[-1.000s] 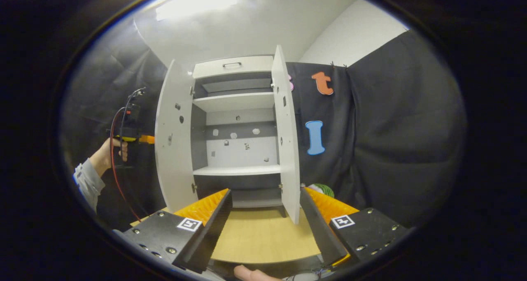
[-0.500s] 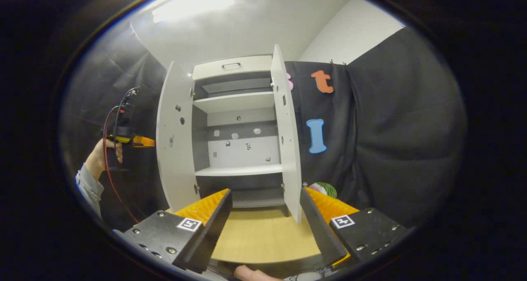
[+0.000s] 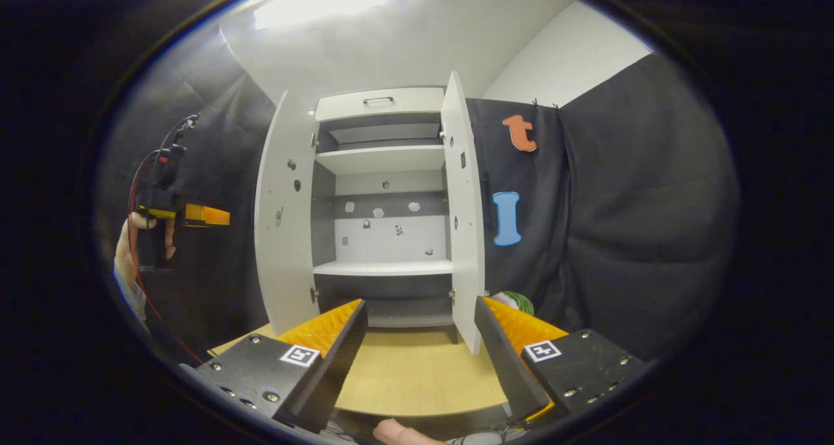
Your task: Open the right door of the double-door shoe cabinet with the right hand, and open the left door with the left hand.
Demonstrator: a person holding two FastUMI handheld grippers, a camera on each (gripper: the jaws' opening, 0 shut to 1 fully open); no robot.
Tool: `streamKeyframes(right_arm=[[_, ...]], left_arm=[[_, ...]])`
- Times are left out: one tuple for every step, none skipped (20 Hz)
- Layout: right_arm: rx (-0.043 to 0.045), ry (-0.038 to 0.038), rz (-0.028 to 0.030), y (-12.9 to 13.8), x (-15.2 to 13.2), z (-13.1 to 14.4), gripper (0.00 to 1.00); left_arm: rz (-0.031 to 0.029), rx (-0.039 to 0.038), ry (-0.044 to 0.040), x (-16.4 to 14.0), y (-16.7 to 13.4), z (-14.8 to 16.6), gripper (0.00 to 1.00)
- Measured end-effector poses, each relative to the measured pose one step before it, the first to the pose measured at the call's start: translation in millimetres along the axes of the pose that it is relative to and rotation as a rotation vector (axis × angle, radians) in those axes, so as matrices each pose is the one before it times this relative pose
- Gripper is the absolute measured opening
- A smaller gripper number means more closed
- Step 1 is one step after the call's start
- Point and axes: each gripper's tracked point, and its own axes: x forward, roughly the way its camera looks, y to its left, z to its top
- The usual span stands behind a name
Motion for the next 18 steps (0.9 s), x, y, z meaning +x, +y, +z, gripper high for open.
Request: streamKeyframes(right_arm=[[-0.00143, -0.00116, 0.00142, 1.06, -1.34, 0.99, 0.98], [-0.00028, -0.00198, 0.00393, 1.84, -0.74, 0.38, 0.98], [0.00003, -0.00133, 0.0013, 0.2, -0.31, 1.26, 0.98], [-0.00107, -0.00211, 0.00005, -0.39, -0.73, 1.42, 0.98], [0.00022, -0.00258, -0.00281, -0.41, -0.59, 1.65, 0.98], [0.00094, -0.00218, -0.00462, -1.05, -0.94, 0.63, 0.98], [0.00262, -0.00334, -0.00557, -1.24, -0.76, 2.09, 0.98], [0.00649, -0.00418, -0.00631, -1.82, -0.57, 1.96, 0.98], [0.00752, -0.00287, -0.00676, -2.33, -1.08, 2.92, 0.98], [0.0027, -0.00215, -0.00684, -2.67, -0.25, 0.5, 0.98], [-0.0044, -0.00183, -0.00712, -2.45, -0.21, 1.17, 0.98], [-0.0061, 0.00086, -0.00826, -3.25, 2.34, -0.4, 0.98], [-0.00594, 0.00338, -0.00486, -2.47, 0.85, -1.27, 0.94], [-0.00056, 0.00274, -0.00321, -2.06, 0.37, -1.13, 0.94], [0.004, 0.00103, -0.00025, -1.09, -0.62, 0.0, 0.94], [0.00049, -0.00237, 0.00423, 0.87, -2.51, 0.56, 0.98], [-0.00222, -0.00378, -0.00013, -1.09, -2.38, 2.02, 0.98], [-0.00314, -0.00431, -0.00352, -2.77, -1.84, 0.2, 0.98]], left_arm=[[0.00361, 0.00733, -0.00521, -5.93, -4.01, -3.36, 0.64], [0.00355, 0.00094, -0.00793, -9.71, -3.18, -0.71, 0.66], [-0.00742, 0.00731, -0.01503, -7.61, -7.82, 1.33, 0.63], [-0.00687, 0.01328, -0.01068, -8.79, -6.15, 0.18, 0.7], [-0.00275, 0.01497, -0.01051, -8.88, -6.46, -0.93, 0.78], [-0.00052, 0.01244, -0.00947, -8.81, -5.51, 0.13, 0.89], [-0.00388, 0.01464, -0.00726, -11.24, -8.62, -0.91, 0.92], [-0.02092, 0.01271, -0.00742, -9.27, -11.84, -0.63, 0.99], [0.004, 0.00785, -0.01479, -9.75, -7.3, 0.06, 0.96], [0.01599, -0.00526, -0.00938, -8.52, -4.9, 1.22, 0.95], [0.01628, -0.00757, 0.00075, -7.77, -3.13, -2.46, 0.97], [0.02822, -0.00377, 0.00829, -9.97, -2.42, -4.63, 0.97], [0.03105, 0.0083, 0.00898, -9.6, -0.58, -4.13, 0.97], [0.02326, 0.00895, -0.00573, -7.28, -3.01, -1.37, 0.99], [0.02213, -0.00244, 0.00407, -6.36, -2.71, -4.71, 0.98], [0.00429, -0.00414, 0.00911, -6.74, -5.97, -5.26, 0.97], [-0.00523, -0.01314, 0.00272, -5.54, -9.65, -7.03, 0.99], [-0.01451, -0.0196, -0.00212, -3.65, -8.91, -4.81, 0.97]])
